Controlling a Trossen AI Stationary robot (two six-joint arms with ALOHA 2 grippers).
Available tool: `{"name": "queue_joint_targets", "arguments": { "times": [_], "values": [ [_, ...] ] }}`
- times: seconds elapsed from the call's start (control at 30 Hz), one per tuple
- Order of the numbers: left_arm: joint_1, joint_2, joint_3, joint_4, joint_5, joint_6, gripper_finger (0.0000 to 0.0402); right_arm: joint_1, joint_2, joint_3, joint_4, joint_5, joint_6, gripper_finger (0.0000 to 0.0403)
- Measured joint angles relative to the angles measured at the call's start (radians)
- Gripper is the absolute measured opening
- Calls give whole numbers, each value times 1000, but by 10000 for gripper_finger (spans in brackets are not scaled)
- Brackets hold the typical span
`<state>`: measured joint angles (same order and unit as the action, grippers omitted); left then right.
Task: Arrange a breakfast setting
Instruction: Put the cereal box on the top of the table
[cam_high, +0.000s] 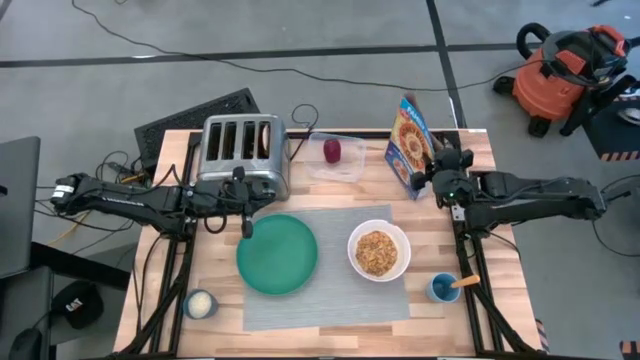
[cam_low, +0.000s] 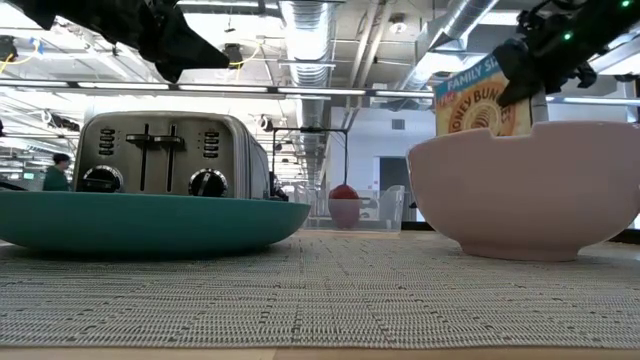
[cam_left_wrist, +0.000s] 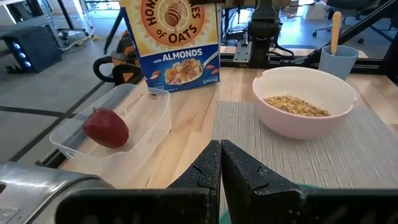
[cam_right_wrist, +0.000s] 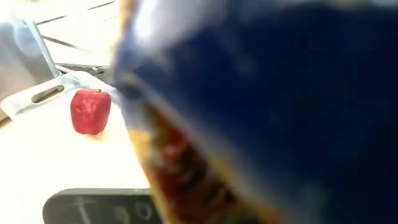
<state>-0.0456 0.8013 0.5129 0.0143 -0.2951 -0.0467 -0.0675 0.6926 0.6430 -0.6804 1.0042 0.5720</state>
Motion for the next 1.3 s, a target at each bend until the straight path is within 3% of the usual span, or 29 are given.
{"name": "queue_joint_targets", "arguments": {
  "times": [0.63, 0.9, 1.3],
  "values": [
    [0, 0, 0, 0, 0, 0, 0, 2, -1, -9, -11, -14, -5, 230],
    [0, 0, 0, -1, 0, 1, 0, 2, 0, 44, -24, -16, -31, 239],
    [0, 0, 0, -1, 0, 2, 0, 2, -1, 123, -37, -114, -60, 240]
  ]
}}
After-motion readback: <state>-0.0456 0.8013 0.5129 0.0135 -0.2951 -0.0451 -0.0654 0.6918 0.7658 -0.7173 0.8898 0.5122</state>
